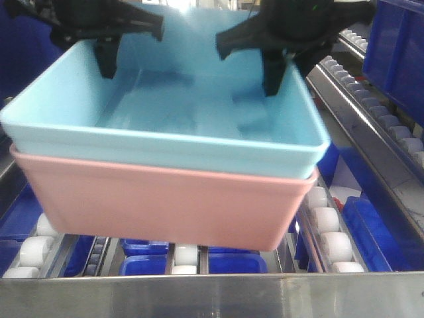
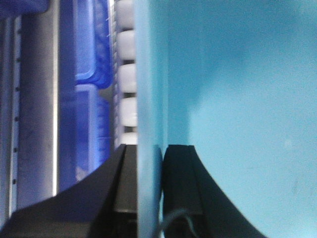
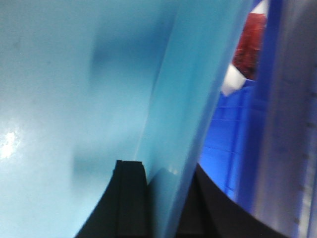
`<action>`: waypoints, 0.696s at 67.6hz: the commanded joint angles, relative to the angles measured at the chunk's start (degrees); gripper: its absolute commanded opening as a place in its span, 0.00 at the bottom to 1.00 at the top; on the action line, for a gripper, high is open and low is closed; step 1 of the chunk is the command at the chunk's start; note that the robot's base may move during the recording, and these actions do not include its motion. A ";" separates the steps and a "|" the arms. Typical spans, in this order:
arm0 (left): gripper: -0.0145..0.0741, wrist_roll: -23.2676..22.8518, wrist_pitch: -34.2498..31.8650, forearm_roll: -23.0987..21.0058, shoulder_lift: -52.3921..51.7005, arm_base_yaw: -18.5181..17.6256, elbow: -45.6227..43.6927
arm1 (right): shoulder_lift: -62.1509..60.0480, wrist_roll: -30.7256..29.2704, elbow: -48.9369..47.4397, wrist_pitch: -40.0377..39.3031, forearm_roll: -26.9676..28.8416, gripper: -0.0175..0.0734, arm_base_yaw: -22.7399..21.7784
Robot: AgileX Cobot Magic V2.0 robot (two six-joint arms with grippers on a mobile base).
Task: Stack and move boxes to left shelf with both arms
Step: 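Lower the stacked bins onto the rollers and open both grippers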
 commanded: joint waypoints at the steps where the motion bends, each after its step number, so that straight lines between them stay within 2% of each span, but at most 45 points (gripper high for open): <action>1: 0.16 0.00 -12.53 -2.12 -2.22 -1.28 -3.07 | -1.92 -1.83 -3.13 -13.45 0.94 0.25 1.53; 41: 0.17 0.59 -6.45 -2.54 2.00 -0.89 -3.07 | -0.49 -1.83 -3.13 -12.54 0.63 0.26 0.46; 47: 0.22 0.76 -6.33 -3.39 2.00 -0.89 -3.07 | -0.56 -1.83 -3.13 -11.75 0.63 0.26 0.46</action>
